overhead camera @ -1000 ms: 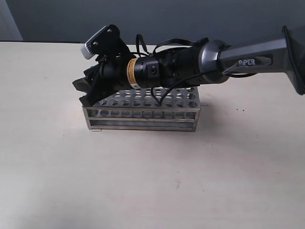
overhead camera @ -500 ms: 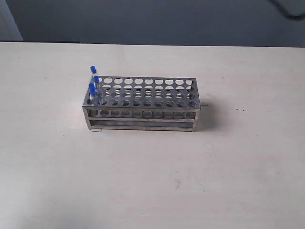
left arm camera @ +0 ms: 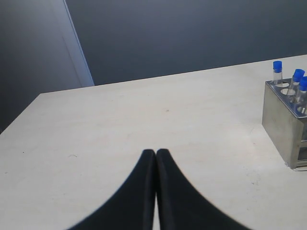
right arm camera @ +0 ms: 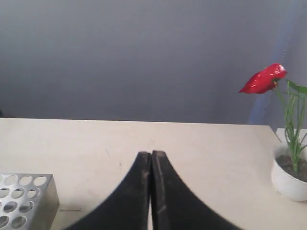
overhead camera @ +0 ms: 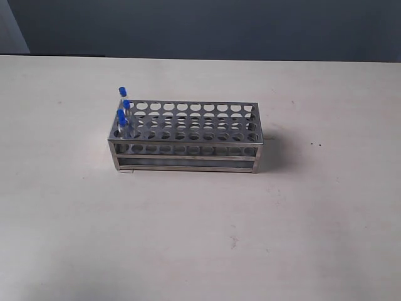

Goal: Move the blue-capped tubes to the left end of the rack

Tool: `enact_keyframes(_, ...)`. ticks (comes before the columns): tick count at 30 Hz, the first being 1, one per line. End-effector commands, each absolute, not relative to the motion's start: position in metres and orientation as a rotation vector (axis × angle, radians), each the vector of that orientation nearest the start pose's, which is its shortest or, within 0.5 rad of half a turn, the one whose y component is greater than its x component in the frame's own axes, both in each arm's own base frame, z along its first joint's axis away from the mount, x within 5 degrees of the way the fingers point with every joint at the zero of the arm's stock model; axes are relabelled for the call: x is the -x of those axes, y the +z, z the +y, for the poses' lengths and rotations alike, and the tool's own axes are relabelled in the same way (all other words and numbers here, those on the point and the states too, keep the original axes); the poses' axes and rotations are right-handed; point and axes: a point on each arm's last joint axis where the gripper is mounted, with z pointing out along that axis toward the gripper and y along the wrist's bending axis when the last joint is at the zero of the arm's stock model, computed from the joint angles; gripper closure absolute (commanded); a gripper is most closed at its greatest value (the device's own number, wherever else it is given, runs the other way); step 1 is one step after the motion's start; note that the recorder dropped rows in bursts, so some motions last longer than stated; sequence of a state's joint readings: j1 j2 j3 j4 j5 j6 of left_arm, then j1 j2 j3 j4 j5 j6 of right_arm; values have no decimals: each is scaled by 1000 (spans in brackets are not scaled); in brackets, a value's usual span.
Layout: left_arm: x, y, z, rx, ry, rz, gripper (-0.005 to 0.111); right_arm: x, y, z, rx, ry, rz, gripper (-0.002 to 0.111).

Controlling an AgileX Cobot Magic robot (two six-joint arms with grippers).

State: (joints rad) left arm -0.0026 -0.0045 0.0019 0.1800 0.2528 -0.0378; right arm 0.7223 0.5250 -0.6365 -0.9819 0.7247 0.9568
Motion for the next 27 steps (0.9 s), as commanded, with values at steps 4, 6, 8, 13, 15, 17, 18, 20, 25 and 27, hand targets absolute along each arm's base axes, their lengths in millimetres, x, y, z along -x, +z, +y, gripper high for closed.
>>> enact_keyframes(4, -55, 192, 3, -91, 128, 1718, 106, -68, 341, 1, 56, 122, 1617, 109)
enact_keyframes(6, -55, 192, 3, -91, 128, 1718, 106, -61, 329, -1, 14, 117, 1584, 109)
enact_keyframes(8, -55, 192, 3, -91, 128, 1718, 106, -56, 316, -3, -59, 124, 1609, 109)
enact_keyframes(13, -55, 192, 3, -91, 128, 1718, 106, -55, 288, 1, 0, 106, 1725, 109)
enact_keyframes(15, -55, 192, 3, -91, 128, 1718, 106, -57, 277, 4, 37, 115, 1752, 109)
enact_keyframes(17, -55, 192, 3, -91, 128, 1718, 106, -57, 269, 5, 75, 112, 1768, 109)
enact_keyframes(18, -55, 192, 3, -91, 128, 1718, 106, -56, 262, 6, 100, 108, 1777, 109)
enact_keyframes(20, -55, 192, 3, -91, 128, 1718, 106, -54, 254, 7, 130, 105, 1780, 109)
enact_keyframes(25, -55, 192, 3, -91, 128, 1718, 106, -54, 235, 8, 149, 99, 1813, 109)
enact_keyframes(27, -55, 192, 3, -91, 128, 1718, 106, -55, 229, 8, 151, 98, 1830, 109)
